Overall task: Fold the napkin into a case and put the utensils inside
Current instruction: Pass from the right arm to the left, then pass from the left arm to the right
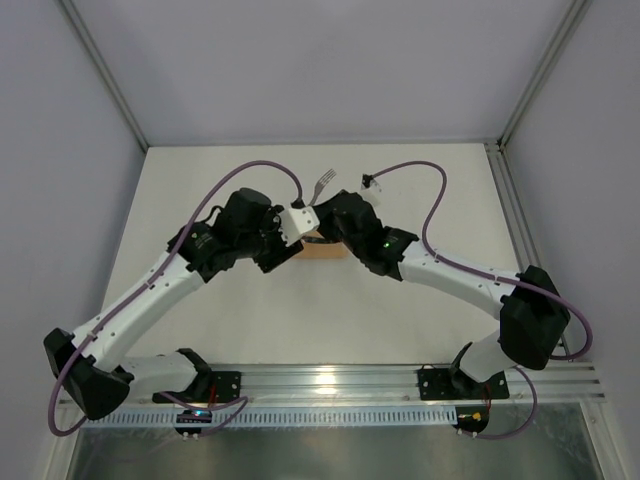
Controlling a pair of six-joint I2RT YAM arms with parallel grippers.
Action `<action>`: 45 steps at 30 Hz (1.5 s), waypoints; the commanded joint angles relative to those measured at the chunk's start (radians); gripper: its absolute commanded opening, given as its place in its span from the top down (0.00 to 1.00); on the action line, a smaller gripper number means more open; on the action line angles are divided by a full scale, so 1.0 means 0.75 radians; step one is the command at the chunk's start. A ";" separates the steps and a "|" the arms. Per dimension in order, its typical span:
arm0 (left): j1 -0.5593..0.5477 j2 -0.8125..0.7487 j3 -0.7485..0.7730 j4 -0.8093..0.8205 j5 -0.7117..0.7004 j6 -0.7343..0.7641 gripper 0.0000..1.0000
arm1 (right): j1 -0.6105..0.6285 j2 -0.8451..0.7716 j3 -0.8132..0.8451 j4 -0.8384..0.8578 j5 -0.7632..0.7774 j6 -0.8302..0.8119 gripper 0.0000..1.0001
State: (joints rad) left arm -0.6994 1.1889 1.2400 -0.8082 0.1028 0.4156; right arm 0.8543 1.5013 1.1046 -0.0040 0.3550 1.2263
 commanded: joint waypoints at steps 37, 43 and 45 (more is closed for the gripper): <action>0.221 0.043 -0.095 0.096 0.087 -0.026 1.00 | -0.012 -0.578 -0.423 0.208 -0.095 -0.571 0.60; 0.274 0.080 -0.107 -0.011 0.439 -0.012 1.00 | -0.016 -0.879 -0.518 0.218 -0.117 -1.334 0.59; 0.278 0.098 -0.101 -0.029 0.493 -0.012 1.00 | -0.014 -0.885 -0.538 0.293 -0.354 -1.564 0.59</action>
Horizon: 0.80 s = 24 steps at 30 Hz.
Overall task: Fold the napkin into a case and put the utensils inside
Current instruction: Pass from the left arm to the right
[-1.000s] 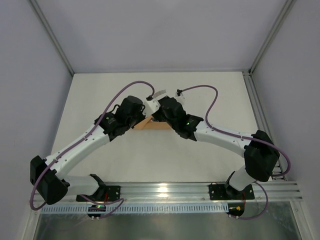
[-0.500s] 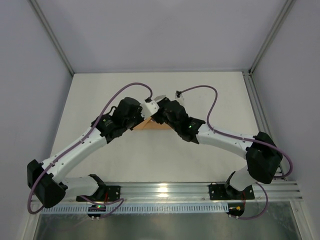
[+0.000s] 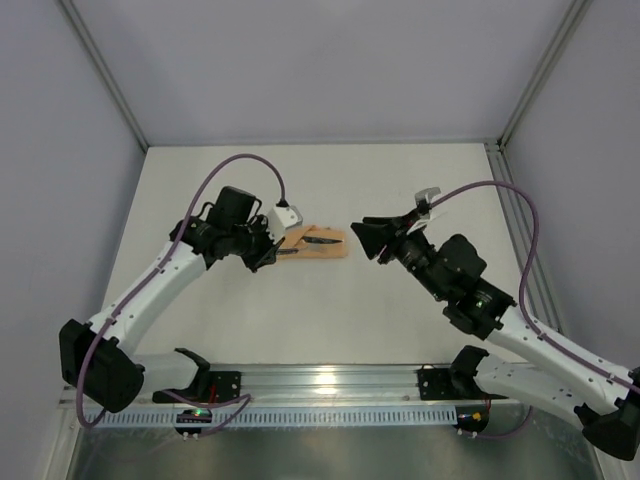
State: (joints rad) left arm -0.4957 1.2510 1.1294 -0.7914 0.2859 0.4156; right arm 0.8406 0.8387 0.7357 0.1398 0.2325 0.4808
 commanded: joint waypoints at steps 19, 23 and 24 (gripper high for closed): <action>0.045 0.081 0.196 -0.203 0.649 -0.069 1.00 | 0.231 0.477 -0.108 0.445 -0.529 -1.774 0.53; 0.045 0.089 0.194 -0.217 0.640 -0.065 1.00 | 0.256 0.479 -0.152 0.550 -0.365 -1.795 0.56; 0.047 0.089 0.192 -0.217 0.629 -0.065 1.00 | 0.258 0.467 -0.159 0.546 -0.385 -1.793 0.56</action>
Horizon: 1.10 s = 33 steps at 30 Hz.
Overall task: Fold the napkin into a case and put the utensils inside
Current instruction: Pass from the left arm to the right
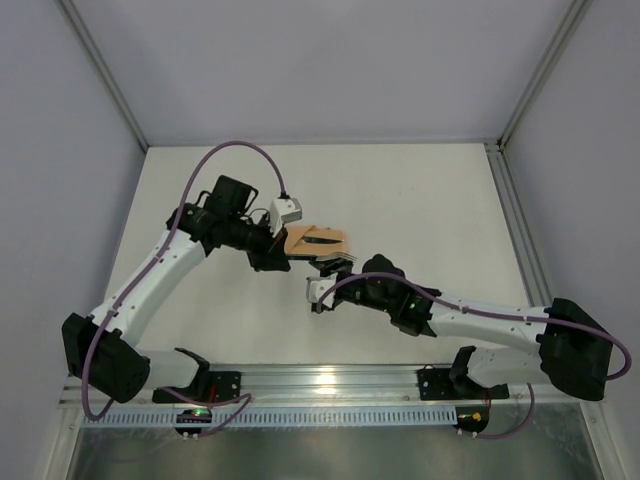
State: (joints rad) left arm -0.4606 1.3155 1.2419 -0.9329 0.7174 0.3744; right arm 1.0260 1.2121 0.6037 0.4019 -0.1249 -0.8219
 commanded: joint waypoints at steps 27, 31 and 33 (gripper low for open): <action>0.033 0.032 0.054 0.000 0.103 -0.057 1.00 | 0.037 0.040 0.054 0.141 0.312 0.034 0.55; 0.037 0.032 0.048 0.002 0.111 -0.057 1.00 | 0.037 0.055 0.054 0.174 0.371 0.047 0.83; 0.039 0.032 0.050 0.002 0.105 -0.062 1.00 | 0.037 0.051 0.054 0.166 0.369 0.047 0.95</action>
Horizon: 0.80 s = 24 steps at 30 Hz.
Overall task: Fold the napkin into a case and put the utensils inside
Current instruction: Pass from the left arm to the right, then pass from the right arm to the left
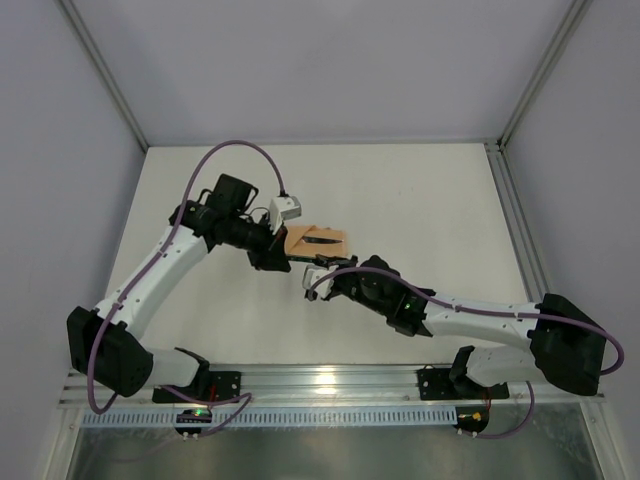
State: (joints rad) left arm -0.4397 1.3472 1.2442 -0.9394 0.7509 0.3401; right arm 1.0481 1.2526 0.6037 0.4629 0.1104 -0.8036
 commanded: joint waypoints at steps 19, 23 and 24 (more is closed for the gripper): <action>0.246 -0.058 0.033 0.252 -0.469 -0.271 0.43 | -0.440 0.498 0.805 -1.304 -0.565 -0.080 0.96; 0.288 0.026 -0.035 0.334 -0.580 -0.263 0.47 | -0.489 0.669 1.047 -1.584 -0.607 -0.150 0.96; 0.296 0.046 -0.057 0.381 -0.600 -0.259 0.48 | -0.495 0.745 1.093 -1.623 -0.607 -0.164 0.96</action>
State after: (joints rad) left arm -0.2352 1.3357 1.2430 -0.7589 0.3927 0.1623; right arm 0.6983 1.7493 1.2800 -0.5541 -0.2993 -0.8600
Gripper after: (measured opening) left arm 0.533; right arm 0.044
